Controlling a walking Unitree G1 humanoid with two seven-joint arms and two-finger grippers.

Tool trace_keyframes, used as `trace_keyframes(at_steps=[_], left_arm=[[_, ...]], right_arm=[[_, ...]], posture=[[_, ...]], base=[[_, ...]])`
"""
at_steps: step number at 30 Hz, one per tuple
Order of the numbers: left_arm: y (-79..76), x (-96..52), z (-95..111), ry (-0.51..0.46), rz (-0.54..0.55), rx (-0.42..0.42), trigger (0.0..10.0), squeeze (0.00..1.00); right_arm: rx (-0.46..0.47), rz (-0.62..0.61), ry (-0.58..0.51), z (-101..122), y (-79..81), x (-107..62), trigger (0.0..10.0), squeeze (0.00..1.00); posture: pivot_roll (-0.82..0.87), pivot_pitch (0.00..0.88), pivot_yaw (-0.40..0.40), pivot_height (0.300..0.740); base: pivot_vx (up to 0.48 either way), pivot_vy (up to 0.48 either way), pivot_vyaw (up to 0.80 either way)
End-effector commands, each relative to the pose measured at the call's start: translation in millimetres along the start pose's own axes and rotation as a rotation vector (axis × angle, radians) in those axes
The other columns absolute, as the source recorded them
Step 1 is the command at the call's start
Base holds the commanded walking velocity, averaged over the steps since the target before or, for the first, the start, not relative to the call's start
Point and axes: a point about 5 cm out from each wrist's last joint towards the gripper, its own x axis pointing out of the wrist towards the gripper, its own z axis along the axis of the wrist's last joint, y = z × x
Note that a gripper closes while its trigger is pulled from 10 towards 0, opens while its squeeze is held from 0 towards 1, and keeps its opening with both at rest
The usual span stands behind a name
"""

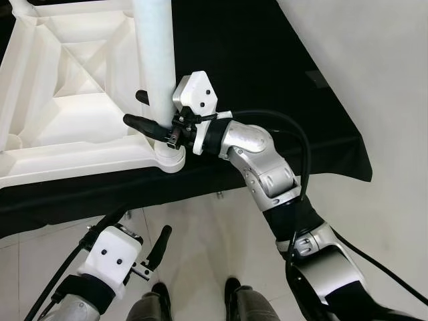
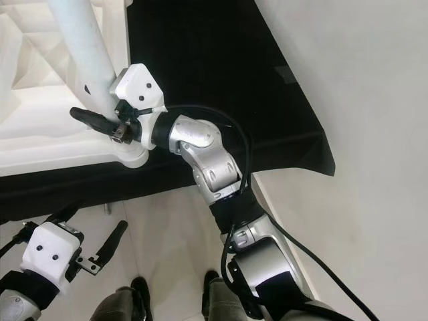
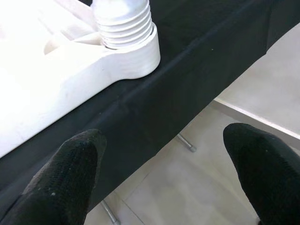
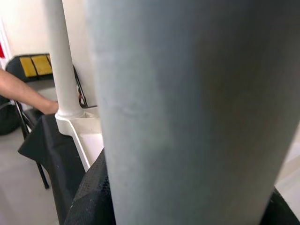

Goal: Building children table

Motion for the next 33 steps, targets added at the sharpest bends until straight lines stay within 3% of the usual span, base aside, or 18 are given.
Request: trace_keyframes(at_steps=[1, 7, 15, 22, 27, 33], left_arm=[[-2.4, -3.0, -5.0, 0.025, -0.004, -0.011, 10.0, 0.0], [-2.8, -3.0, -5.0, 0.024, -0.004, -0.012, 10.0, 0.0], [-3.2, -2.9, -4.0, 0.022, -0.001, -0.013, 10.0, 0.0], [-3.2, -3.3, -3.6, 0.021, 0.0, -0.014, 10.0, 0.0], [-3.0, -3.8, -3.2, 0.021, 0.0, -0.014, 10.0, 0.0], [-2.5, -3.2, -3.6, 0.022, -0.001, -0.016, 10.0, 0.0]], right_arm=[[0.142, 0.037, 0.377, -82.6, 19.2, -23.4, 10.0, 0.0], [0.166, 0.063, 0.409, -84.5, 19.7, -25.3, 10.0, 0.0], [0.434, -0.035, 0.459, -93.2, 13.0, -26.5, 10.0, 0.0], [0.577, -0.159, 0.443, -97.3, 10.1, -25.9, 10.0, 0.0], [0.589, -0.235, 0.432, -102.0, 11.8, -29.0, 10.0, 0.0], [0.534, -0.217, 0.402, -100.0, 19.3, -29.4, 10.0, 0.0]], posture=[[0.02, 0.369, -0.071, 0.74], [0.02, 0.366, -0.074, 0.74], [0.02, 0.379, -0.08, 0.74], [0.01, 0.382, -0.08, 0.74], [0.01, 0.388, -0.079, 0.74], [0.01, 0.387, -0.078, 0.74]], base=[[0.0, 0.0, 0.0], [0.0, 0.0, 0.0], [0.0, 0.0, 0.0], [0.0, 0.0, 0.0], [0.0, 0.0, 0.0], [0.0, 0.0, 0.0]])
